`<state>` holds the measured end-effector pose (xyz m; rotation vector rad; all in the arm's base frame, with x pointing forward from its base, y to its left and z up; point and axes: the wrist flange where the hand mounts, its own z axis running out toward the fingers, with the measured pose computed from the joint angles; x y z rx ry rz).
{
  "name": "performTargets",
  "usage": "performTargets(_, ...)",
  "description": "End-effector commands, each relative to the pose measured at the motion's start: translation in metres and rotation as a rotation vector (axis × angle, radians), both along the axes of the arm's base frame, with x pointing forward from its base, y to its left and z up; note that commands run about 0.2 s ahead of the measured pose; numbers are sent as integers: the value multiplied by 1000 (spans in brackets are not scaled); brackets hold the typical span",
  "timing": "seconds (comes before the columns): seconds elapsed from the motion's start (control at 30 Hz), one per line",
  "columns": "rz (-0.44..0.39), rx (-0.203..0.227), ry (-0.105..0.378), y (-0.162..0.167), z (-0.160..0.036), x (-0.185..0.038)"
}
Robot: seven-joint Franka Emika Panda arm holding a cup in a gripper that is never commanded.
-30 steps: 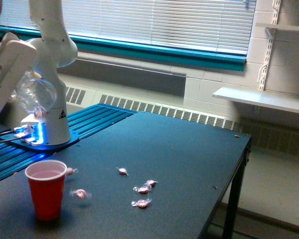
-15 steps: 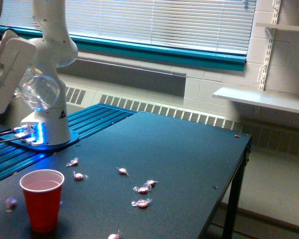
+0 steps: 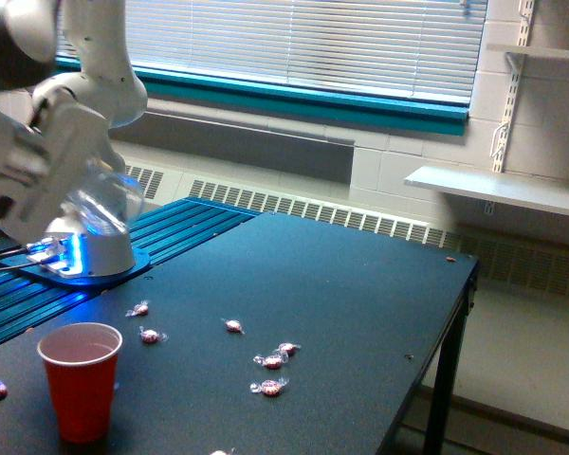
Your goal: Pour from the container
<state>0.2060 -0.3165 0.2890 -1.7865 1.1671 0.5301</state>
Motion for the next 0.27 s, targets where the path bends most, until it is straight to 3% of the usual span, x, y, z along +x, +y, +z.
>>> performTargets(0.03, 46, -26, 13, 34, -23, 17)
performTargets(0.27, 30, -82, 32, 53, -37, 24)
